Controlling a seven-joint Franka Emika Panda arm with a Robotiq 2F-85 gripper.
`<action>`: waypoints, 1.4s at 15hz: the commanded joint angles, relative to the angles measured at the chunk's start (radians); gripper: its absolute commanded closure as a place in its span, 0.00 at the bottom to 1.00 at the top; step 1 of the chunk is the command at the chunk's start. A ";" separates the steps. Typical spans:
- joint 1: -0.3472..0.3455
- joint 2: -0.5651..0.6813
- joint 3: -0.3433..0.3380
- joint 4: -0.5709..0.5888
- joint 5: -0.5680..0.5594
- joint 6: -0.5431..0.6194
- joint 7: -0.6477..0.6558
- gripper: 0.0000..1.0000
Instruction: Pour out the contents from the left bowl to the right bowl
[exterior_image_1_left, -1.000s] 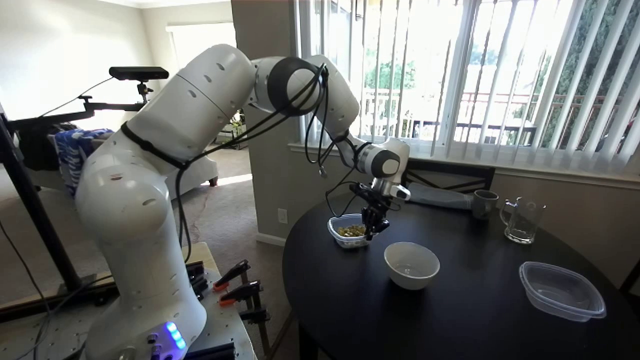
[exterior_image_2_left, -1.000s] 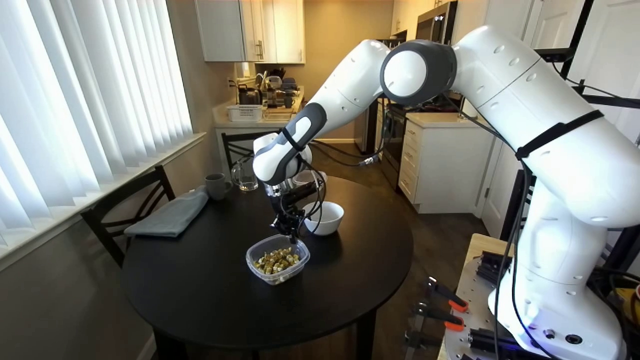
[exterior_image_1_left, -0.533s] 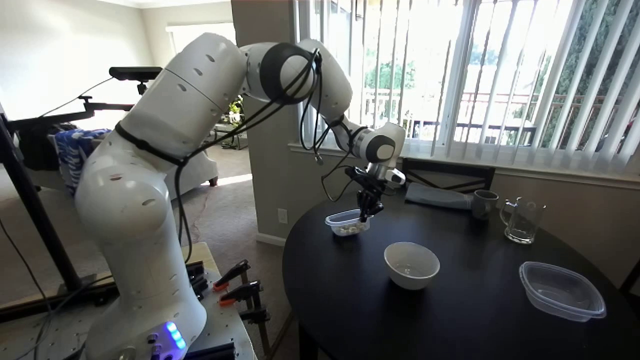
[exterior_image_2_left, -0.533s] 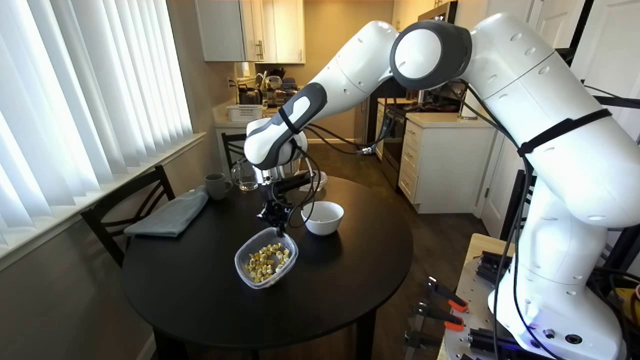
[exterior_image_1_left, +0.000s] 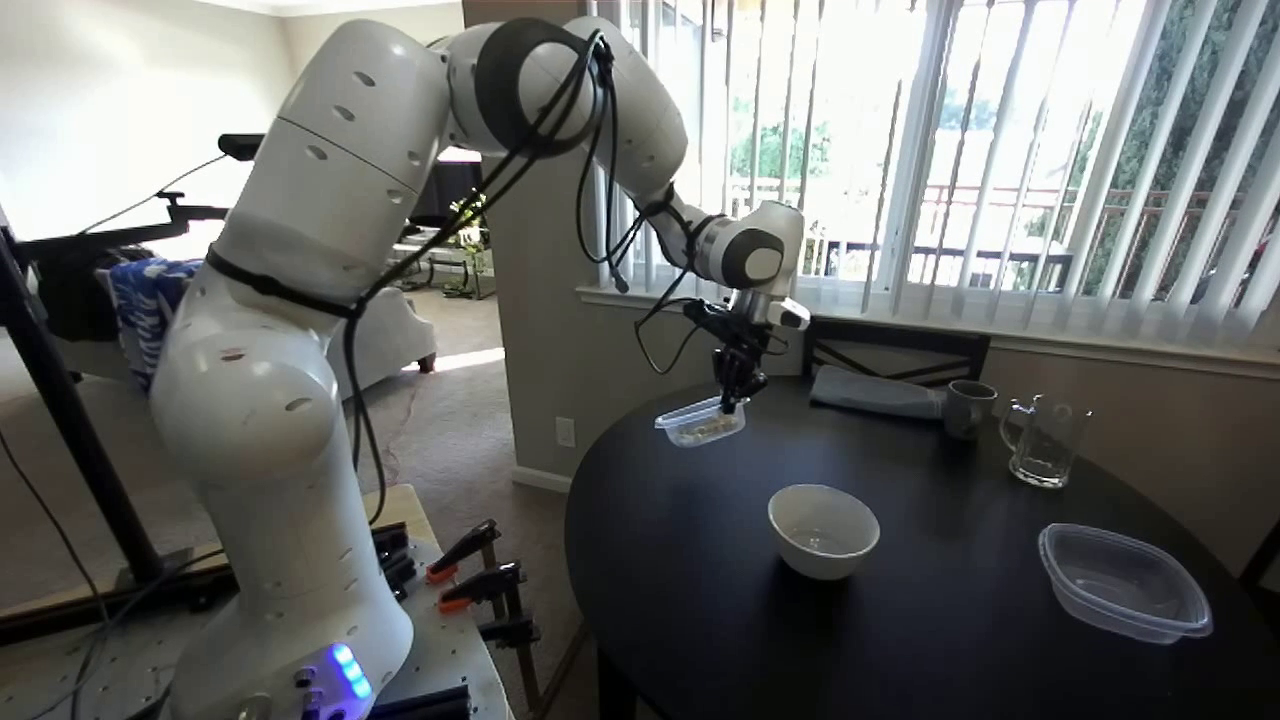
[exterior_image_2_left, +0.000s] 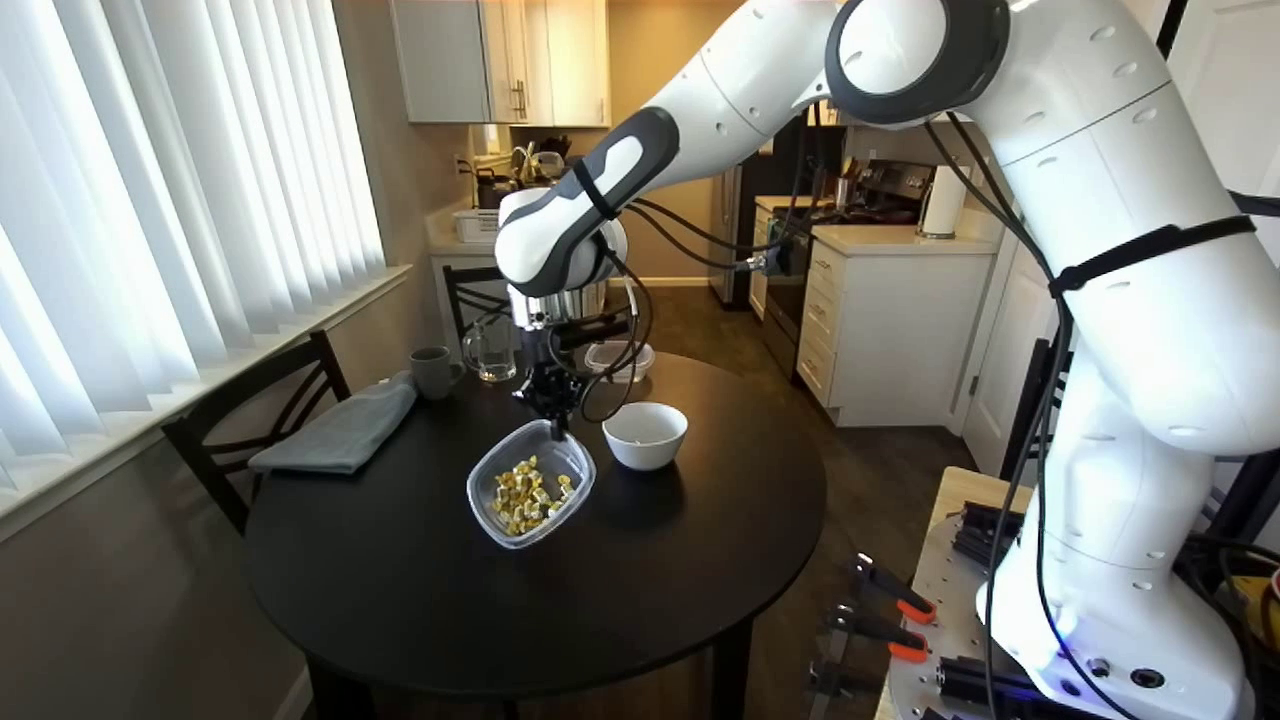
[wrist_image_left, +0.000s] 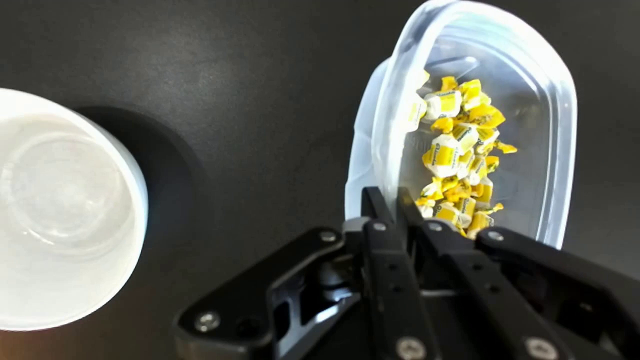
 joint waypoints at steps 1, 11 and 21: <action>-0.018 -0.098 -0.005 -0.098 0.062 0.039 0.007 0.98; -0.009 -0.301 -0.110 -0.289 0.024 0.259 0.153 0.98; -0.024 -0.347 -0.229 -0.264 -0.192 0.194 0.311 0.98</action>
